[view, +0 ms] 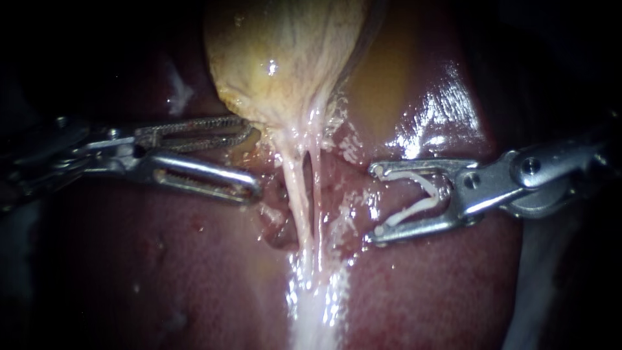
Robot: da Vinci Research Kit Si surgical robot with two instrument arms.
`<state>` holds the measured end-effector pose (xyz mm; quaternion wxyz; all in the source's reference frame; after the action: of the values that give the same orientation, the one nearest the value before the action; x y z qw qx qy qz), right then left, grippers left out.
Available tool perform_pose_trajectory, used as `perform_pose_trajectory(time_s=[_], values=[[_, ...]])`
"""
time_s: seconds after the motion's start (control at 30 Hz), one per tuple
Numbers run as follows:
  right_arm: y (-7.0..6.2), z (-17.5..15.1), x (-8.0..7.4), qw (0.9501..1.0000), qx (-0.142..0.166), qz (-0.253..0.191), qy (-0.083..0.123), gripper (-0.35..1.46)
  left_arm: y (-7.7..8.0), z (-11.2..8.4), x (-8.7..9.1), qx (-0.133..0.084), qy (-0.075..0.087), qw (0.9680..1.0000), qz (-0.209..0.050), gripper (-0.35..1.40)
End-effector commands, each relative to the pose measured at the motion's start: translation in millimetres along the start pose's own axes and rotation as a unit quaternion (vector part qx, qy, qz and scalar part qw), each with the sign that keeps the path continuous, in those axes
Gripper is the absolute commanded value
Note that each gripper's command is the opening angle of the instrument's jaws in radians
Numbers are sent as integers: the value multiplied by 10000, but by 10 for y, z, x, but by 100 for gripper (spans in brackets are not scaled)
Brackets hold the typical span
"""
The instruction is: Grabbing gallbladder
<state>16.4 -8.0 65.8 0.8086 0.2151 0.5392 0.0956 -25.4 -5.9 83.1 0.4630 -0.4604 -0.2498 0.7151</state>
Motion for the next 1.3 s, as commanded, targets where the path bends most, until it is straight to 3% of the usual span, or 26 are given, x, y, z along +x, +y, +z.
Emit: perform_pose_trajectory(time_s=[0.03,0.43,0.67,0.8,1.3], values=[[0,0,0,10000,-3,1,-1,50,-1,0,1,15,7,10000,-4,66],[0,2,1,10000,-8,4,-1,50,-1,4,4,24,6,9998,-221,12],[0,3,1,10000,-9,4,-1,50,-6,0,3,21,-15,9996,-271,12],[0,3,1,10000,-10,4,-1,50,-7,-6,2,58,-96,9996,-263,-35],[0,3,1,10000,-10,4,-1,50,9,-22,11,134,-249,9990,-351,-35]])
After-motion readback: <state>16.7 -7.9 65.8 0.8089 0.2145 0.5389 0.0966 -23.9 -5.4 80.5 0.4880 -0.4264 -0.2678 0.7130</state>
